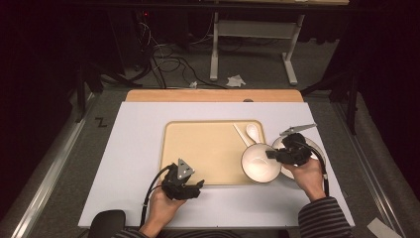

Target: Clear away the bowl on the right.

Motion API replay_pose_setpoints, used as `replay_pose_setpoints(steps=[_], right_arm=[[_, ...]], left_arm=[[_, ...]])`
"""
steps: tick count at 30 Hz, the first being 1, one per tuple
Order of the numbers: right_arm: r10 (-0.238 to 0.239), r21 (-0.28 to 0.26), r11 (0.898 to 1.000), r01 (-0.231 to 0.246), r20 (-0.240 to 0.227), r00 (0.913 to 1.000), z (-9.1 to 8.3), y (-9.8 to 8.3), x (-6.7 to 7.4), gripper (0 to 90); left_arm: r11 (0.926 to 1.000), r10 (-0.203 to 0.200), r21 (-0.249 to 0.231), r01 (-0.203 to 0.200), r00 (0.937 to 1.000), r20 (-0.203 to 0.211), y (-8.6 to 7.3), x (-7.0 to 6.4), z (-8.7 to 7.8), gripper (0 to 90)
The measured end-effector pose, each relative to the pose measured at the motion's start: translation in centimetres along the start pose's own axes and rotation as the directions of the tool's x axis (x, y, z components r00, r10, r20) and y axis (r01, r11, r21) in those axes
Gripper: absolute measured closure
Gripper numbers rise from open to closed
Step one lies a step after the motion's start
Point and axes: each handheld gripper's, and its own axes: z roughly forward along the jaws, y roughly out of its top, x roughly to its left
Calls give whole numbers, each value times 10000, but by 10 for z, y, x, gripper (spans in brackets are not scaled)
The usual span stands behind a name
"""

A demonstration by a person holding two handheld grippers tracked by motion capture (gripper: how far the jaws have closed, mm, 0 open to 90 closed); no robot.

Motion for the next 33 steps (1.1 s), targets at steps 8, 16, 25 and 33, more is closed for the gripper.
replay_pose_setpoints(steps=[8,16,25,33], right_arm=[[-744,436,9961,763,-436,9963,24,19,18,841],[-1071,708,9912,1116,-644,9922,41,36,27,841],[-973,784,9914,1047,-928,9909,59,51,29,841],[-864,886,9915,953,-992,9913,75,61,27,841]], left_arm=[[10000,-81,21,81,9999,-82,1,1,0,327],[9999,-137,50,138,9998,-176,0,2,-2,328],[9995,-243,-193,236,9991,-353,1,5,-8,328],[9992,-301,-286,284,9978,-593,0,9,-13,330]])
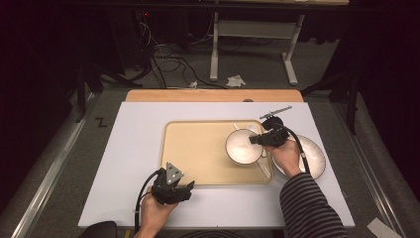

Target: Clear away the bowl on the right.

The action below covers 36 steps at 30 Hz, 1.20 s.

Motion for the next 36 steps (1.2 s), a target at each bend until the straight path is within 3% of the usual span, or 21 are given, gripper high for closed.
replay_pose_setpoints(steps=[19,24,36], right_arm=[[-23,273,9996,19,147,9999,28,29,-5,840],[165,370,9992,-175,271,9995,38,31,-10,840],[316,499,9983,-313,-52,9995,64,47,-9,842]], left_arm=[[9997,-99,-233,88,9989,-458,-2,7,-11,332],[9994,-161,-318,142,9981,-596,-2,9,-14,332],[9984,-321,-503,272,9944,-1003,-3,15,-24,333]])
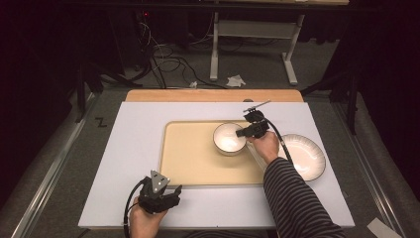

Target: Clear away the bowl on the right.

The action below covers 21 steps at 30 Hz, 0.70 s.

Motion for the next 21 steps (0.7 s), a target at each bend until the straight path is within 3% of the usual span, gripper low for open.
replay_pose_setpoints(steps=[8,11,17,21], right_arm=[[-169,188,9997,167,94,9998,20,10,3,836],[182,171,9997,-180,-139,9997,26,10,-4,829],[312,64,9995,-314,324,9990,31,17,-11,816],[435,36,9990,-436,327,9985,34,20,-14,758]], left_arm=[[9996,-189,-211,182,9993,-334,0,6,-8,333],[9993,-268,-265,256,9986,-451,-1,8,-11,333],[9987,-361,-379,338,9975,-614,-2,10,-16,333],[9983,-439,-423,409,9963,-739,-2,12,-19,333]])
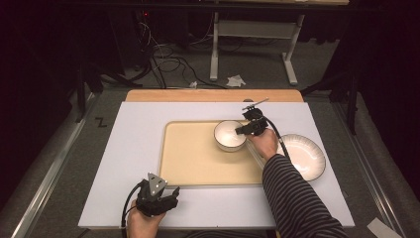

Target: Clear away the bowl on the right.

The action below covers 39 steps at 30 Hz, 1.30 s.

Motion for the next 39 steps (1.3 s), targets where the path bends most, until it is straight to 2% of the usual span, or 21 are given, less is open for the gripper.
replay_pose_setpoints(steps=[8,12,18,20,33,39], right_arm=[[-38,24,10000,38,-62,10000,4,0,-4,615],[-162,67,9998,161,115,9998,3,0,-2,559],[-548,199,9983,545,158,9984,2,-1,2,541],[-536,184,9984,533,151,9984,1,-1,2,538],[-793,-472,9957,798,136,9968,-24,-5,6,530],[-913,-695,9932,930,269,9955,-35,-13,6,519]], left_arm=[[10000,9,27,-9,10000,-52,-1,0,-1,334],[10000,-10,29,10,10000,-38,-2,-1,0,334],[10000,11,25,-11,10000,-68,-2,0,0,334],[9999,55,87,-55,10000,-44,-2,-1,0,334],[9996,155,219,-157,9998,103,-4,-4,5,333],[9989,268,385,-281,9991,341,-5,-8,10,333]])
